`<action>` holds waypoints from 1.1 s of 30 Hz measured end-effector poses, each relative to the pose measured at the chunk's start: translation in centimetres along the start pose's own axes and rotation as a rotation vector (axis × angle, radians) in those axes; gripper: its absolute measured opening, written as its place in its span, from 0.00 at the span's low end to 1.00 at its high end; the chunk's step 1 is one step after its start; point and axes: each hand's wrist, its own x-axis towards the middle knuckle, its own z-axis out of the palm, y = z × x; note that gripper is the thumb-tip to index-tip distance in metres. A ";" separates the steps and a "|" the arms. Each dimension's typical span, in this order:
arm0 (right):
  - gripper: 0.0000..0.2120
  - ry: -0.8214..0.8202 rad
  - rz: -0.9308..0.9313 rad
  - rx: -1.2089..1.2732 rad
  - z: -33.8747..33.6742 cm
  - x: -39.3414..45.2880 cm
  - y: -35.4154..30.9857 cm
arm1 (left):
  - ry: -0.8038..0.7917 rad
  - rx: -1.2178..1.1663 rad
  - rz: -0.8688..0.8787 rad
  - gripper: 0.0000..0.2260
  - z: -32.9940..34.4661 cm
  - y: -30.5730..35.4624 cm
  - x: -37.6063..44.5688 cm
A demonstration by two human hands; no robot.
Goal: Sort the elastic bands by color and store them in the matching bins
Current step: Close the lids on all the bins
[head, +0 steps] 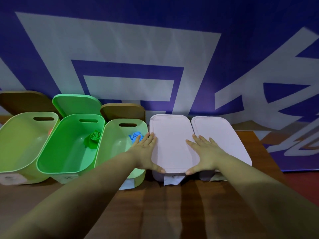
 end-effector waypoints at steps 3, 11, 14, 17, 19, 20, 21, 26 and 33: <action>0.57 -0.007 0.012 0.017 -0.1 -0.1 -0.2 | 0.016 -0.041 0.044 0.56 -0.1 -0.3 -0.1; 0.58 -0.027 0.058 0.001 -0.3 -0.3 -1.3 | 0.009 -0.050 0.082 0.57 0.3 -1.1 -0.2; 0.59 0.011 0.060 0.048 -0.4 -0.5 -2.3 | 0.048 -0.067 0.068 0.67 -0.1 -1.0 -0.6; 0.58 0.081 0.015 0.092 -0.9 -1.0 -3.1 | 0.120 -0.099 0.011 0.62 -0.7 -1.1 -1.7; 0.57 0.118 -0.016 0.072 -1.6 -1.6 -3.2 | 0.166 -0.044 -0.031 0.51 -1.2 -0.9 -3.2; 0.57 0.130 -0.028 0.060 -2.0 -2.0 -3.2 | 0.183 -0.025 -0.054 0.49 -1.5 -0.8 -4.1; 0.56 0.141 -0.040 0.054 -2.3 -2.4 -3.2 | 0.195 -0.008 -0.079 0.47 -1.6 -0.7 -5.0; 0.54 0.186 -0.142 0.020 -3.4 -4.1 -4.0 | 0.199 0.104 -0.228 0.45 -1.3 0.9 -9.6; 0.51 0.197 -0.226 -0.007 -3.3 -5.3 -5.7 | 0.150 0.156 -0.339 0.43 -0.8 2.9 -12.4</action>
